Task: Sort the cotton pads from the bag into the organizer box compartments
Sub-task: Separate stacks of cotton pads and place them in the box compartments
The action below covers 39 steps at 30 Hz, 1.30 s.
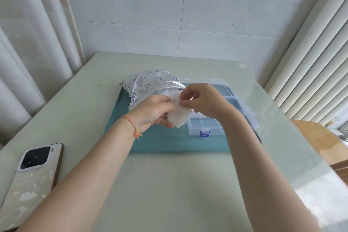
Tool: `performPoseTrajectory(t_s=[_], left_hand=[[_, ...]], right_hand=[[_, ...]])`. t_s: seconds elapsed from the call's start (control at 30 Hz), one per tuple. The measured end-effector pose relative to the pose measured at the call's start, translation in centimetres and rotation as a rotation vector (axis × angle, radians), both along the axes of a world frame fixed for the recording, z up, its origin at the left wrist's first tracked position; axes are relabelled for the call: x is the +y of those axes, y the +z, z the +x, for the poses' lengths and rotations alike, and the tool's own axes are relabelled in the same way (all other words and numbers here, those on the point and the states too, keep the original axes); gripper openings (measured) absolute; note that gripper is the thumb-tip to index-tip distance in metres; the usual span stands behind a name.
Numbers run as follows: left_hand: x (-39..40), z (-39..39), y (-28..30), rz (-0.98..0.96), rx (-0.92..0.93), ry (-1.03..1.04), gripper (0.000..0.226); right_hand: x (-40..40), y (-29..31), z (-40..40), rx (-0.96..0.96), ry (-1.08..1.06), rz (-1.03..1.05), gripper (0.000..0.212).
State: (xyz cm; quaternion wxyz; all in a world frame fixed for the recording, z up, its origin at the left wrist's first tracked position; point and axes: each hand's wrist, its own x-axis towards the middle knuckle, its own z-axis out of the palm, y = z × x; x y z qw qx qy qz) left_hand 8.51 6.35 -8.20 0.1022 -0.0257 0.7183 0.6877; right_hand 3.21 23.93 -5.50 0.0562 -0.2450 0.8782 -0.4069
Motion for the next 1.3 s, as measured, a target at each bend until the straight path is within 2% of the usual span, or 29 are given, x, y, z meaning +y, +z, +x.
performPoseTrajectory(t_s=[0.2,0.33,0.43,0.5,0.53,0.6,0.63,0.7,0.8,1.0,1.17,1.3], left_hand=[[-0.2,0.2,-0.4,-0.185,0.084,-0.018,0.022],[-0.2,0.1,-0.4,-0.223,0.076,-0.026,0.024],[-0.4,-0.1,-0.5,-0.228,0.065,0.041,0.023],[-0.4,-0.3,-0.5,-0.180,0.075,0.155,0.028],[-0.3,-0.4,-0.3,-0.138,0.091,0.215,0.029],[0.0,-0.5,0.0,-0.043,0.135,0.299,0.025],[0.1,-0.5,0.2,0.002,0.152,0.325,0.025],[0.3,-0.4,0.7,0.078,0.168,0.334,0.026],[0.4,0.0,1.2,0.154,0.180,0.274,0.028],[0.4,0.2,1.9,0.286,0.128,0.245,0.026],[0.6,0.2,1.5,0.171,0.166,0.227,0.025],[0.6,0.4,1.6,0.201,0.143,0.198,0.025]], right_hand=[[0.1,-0.1,-0.4,0.174,-0.073,0.102,0.025],[-0.1,-0.1,-0.2,0.173,-0.035,0.212,0.006],[0.0,0.1,-0.4,0.224,-0.145,0.210,0.007],[0.4,0.6,-0.5,0.188,-0.273,0.029,0.008],[0.6,1.0,-0.3,0.085,-0.298,-0.138,0.008],[0.8,1.7,0.2,-0.207,-0.211,-0.453,0.012],[0.7,1.9,0.5,-0.310,-0.134,-0.521,0.015],[0.4,2.0,1.0,-0.360,-0.049,-0.473,0.018],[-0.5,1.8,1.5,-0.253,-0.115,-0.305,0.018],[-1.1,1.3,1.3,-0.128,-0.210,-0.244,0.017],[-1.5,1.0,0.8,-0.080,-0.257,-0.237,0.018],[-1.5,0.6,0.6,-0.118,-0.239,-0.272,0.012]])
